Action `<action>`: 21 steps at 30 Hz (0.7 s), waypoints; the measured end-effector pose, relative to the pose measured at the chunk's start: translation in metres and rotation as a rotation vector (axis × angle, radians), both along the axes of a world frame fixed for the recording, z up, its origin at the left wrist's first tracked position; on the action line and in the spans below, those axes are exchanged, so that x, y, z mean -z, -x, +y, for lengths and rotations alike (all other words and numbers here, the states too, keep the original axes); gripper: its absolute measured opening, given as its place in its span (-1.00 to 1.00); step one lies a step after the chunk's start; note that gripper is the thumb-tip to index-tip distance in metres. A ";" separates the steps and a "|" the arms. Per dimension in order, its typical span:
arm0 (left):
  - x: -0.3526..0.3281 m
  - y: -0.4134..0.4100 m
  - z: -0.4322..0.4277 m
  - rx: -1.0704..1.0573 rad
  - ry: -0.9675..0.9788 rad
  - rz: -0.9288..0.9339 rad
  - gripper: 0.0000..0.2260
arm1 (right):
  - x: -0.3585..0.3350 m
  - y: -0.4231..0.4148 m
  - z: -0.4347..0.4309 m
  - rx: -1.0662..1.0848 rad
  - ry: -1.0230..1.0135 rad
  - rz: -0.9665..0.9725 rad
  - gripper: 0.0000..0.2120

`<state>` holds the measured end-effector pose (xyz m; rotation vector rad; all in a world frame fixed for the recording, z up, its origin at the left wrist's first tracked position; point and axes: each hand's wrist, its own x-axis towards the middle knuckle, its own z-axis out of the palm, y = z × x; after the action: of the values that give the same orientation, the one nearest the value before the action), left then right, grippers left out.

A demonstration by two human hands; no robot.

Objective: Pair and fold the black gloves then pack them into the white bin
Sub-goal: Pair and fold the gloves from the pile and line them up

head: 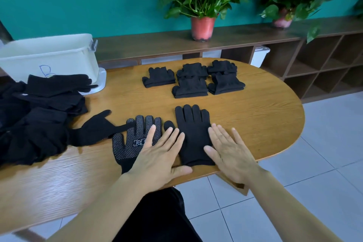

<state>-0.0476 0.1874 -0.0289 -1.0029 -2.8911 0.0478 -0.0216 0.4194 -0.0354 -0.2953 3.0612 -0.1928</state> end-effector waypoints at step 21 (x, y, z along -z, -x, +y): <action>0.008 -0.006 0.008 0.136 -0.622 0.097 -0.69 | 0.019 0.007 -0.008 -0.147 0.339 0.469 -0.61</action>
<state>-0.0420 0.1951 -0.0364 -1.0170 -2.4700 -0.7346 -0.0286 0.4110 -0.0539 -0.6684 3.4281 -0.7358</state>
